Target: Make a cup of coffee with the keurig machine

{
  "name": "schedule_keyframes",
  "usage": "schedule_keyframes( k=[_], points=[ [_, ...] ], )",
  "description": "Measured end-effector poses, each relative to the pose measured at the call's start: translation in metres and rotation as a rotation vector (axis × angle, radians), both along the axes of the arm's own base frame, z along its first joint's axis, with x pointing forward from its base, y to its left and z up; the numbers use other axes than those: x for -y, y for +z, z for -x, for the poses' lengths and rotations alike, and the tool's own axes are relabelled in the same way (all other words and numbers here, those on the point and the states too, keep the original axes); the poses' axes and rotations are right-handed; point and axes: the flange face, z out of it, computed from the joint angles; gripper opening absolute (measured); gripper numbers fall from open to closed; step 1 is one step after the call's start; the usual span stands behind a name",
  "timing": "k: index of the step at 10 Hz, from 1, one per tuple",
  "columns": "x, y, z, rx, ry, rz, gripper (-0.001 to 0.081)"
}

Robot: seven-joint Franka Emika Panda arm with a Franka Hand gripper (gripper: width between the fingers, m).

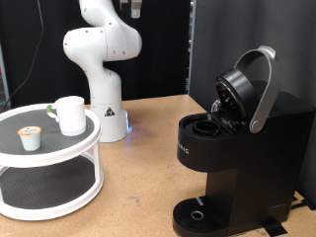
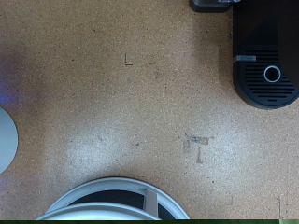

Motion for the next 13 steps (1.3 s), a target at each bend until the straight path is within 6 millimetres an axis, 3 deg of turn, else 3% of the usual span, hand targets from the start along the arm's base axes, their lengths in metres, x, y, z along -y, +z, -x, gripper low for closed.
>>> schedule_keyframes(
  k=[2, 6, 10, 13],
  points=[
    [0.009, 0.000, -0.002, 0.043, 0.050, -0.016, 0.0805],
    [0.069, -0.009, 0.018, 0.043, 0.128, -0.015, 0.0805],
    [0.080, -0.015, 0.020, 0.035, 0.168, -0.006, 0.0805],
    [0.117, -0.036, 0.022, 0.029, 0.195, 0.017, 0.0805]
  ],
)
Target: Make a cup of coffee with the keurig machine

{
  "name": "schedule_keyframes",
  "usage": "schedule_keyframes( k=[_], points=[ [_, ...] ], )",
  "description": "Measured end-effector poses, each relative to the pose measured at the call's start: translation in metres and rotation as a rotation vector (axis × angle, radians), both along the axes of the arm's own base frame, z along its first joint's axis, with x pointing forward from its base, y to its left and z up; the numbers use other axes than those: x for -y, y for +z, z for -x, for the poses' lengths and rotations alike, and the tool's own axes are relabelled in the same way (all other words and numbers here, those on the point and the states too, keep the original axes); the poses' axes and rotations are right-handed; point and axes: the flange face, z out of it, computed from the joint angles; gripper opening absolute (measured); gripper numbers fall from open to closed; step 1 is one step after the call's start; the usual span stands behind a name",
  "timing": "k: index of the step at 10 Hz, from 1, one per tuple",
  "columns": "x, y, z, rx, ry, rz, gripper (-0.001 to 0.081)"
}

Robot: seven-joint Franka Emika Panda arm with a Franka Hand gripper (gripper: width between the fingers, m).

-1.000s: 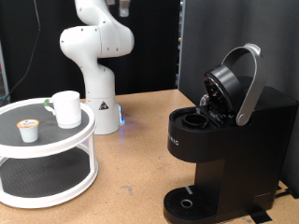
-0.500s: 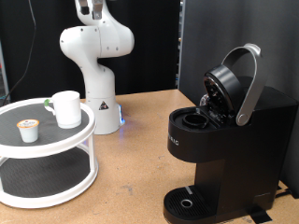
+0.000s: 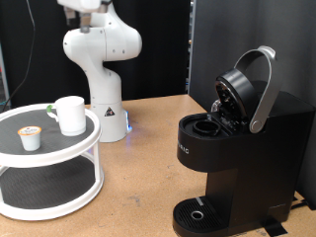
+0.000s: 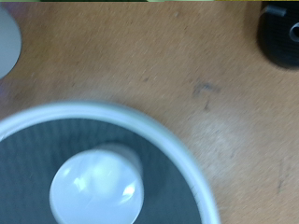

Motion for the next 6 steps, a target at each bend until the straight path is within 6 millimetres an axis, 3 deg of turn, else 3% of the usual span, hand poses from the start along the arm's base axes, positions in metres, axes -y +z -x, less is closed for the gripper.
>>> schedule_keyframes(
  k=[3, 6],
  points=[
    [0.044, -0.016, 0.008, 0.004, 0.010, 0.011, 0.0805],
    [0.051, -0.018, 0.010, 0.014, 0.028, 0.004, 0.0805]
  ],
)
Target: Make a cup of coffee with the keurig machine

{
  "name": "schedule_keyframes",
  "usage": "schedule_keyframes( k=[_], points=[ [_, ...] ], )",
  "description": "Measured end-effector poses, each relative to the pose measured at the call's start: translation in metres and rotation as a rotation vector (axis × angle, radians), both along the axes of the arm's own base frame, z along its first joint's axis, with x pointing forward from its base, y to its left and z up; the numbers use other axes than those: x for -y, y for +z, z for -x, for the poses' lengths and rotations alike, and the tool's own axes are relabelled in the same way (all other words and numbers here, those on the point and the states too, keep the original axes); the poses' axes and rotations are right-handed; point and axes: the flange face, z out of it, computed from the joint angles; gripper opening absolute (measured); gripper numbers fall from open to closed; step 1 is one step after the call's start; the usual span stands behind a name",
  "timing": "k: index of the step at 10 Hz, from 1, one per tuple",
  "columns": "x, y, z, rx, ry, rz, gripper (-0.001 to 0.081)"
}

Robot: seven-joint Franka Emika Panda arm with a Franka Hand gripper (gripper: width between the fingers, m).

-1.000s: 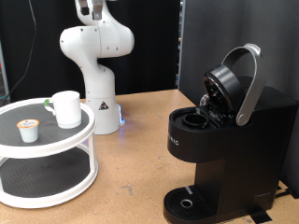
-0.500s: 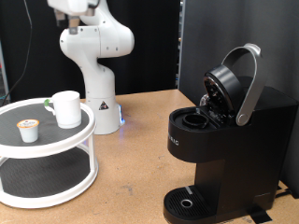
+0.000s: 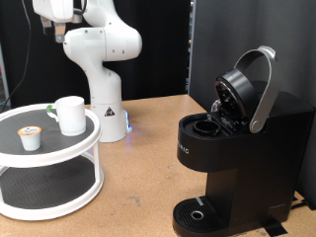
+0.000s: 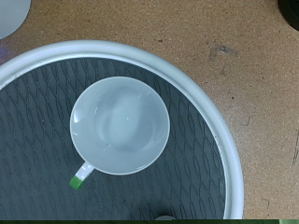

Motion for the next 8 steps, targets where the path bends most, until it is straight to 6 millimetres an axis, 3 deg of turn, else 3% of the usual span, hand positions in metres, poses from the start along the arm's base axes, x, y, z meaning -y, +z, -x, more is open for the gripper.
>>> schedule_keyframes(
  k=[3, 8],
  points=[
    [0.022, -0.002, 0.002, 0.004, 0.002, 0.007, 0.0805],
    [0.069, -0.016, -0.018, 0.042, -0.195, -0.010, 0.0805]
  ],
)
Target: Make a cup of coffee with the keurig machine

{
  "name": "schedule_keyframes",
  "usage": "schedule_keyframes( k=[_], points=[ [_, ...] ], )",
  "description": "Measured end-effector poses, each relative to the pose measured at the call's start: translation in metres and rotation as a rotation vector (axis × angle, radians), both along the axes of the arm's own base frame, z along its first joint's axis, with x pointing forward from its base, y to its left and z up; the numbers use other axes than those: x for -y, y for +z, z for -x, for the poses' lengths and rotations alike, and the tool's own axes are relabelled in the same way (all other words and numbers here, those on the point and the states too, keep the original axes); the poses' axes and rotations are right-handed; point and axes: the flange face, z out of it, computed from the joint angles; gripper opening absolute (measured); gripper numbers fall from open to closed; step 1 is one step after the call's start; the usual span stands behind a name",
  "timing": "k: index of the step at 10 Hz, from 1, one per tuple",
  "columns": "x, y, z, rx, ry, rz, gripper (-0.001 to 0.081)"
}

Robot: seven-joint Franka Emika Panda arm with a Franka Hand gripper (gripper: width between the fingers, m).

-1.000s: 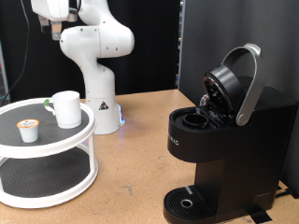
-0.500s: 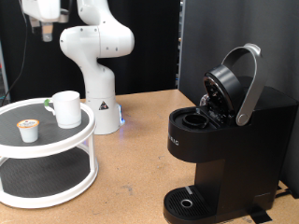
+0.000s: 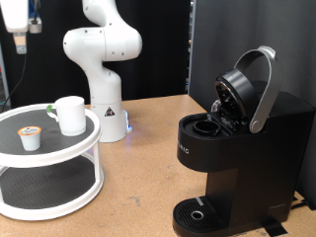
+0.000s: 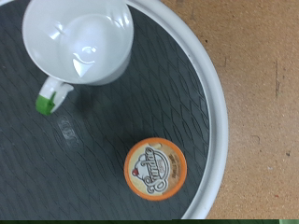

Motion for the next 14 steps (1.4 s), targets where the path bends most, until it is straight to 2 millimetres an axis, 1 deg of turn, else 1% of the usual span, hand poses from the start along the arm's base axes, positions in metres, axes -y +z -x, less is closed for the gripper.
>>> schedule_keyframes(
  k=[1, 3, 5, 7, 9, 12, 13, 14],
  points=[
    [0.005, -0.003, -0.006, -0.006, -0.009, 0.003, 0.0805],
    [0.006, -0.013, -0.019, -0.025, -0.002, 0.014, 0.0805],
    [0.002, -0.022, -0.031, -0.043, 0.018, 0.020, 0.0805],
    [-0.004, -0.027, -0.040, -0.045, 0.039, 0.013, 0.0805],
    [-0.010, -0.027, -0.044, -0.041, 0.067, 0.000, 0.0805],
    [-0.010, -0.028, -0.045, -0.028, 0.077, 0.000, 0.0805],
    [-0.012, -0.035, -0.046, -0.014, 0.088, 0.013, 0.0805],
    [-0.016, -0.047, -0.047, -0.002, 0.097, 0.021, 0.0805]
  ],
)
